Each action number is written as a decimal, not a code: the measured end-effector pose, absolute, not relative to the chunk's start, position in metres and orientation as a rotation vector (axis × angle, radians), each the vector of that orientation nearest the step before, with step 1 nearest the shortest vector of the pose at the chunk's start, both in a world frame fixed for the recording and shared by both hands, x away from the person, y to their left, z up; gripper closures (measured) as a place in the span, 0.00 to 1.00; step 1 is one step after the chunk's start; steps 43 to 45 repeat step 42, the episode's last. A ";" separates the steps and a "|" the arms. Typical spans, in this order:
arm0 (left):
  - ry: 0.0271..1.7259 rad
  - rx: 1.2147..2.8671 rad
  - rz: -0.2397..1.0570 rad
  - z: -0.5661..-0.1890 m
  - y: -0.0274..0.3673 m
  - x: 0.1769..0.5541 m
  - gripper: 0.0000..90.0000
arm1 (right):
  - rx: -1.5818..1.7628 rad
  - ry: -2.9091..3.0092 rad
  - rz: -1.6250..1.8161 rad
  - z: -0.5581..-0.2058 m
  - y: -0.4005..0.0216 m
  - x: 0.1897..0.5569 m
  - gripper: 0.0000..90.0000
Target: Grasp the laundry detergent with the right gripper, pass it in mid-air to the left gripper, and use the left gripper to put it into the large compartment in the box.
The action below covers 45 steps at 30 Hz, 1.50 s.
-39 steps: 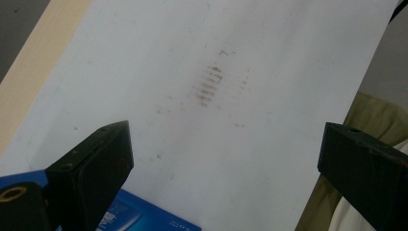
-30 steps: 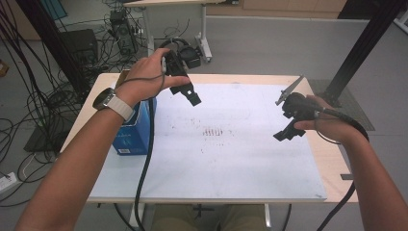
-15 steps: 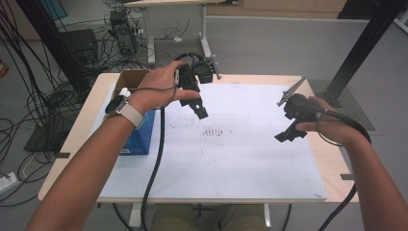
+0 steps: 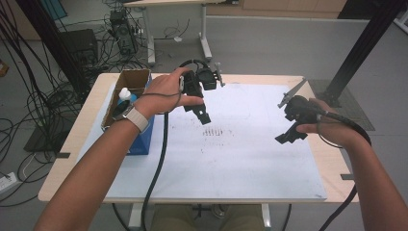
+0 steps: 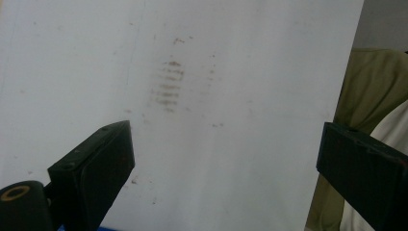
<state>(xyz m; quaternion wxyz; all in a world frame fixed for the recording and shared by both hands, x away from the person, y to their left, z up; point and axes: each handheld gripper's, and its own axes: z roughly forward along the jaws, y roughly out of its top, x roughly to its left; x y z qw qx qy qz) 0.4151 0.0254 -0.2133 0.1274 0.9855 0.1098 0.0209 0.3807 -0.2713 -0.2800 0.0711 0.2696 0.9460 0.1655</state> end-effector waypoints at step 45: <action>0.390 2.821 0.048 -0.216 0.036 0.419 0.08 | 0.806 2.843 0.510 -0.284 -0.272 0.379 0.07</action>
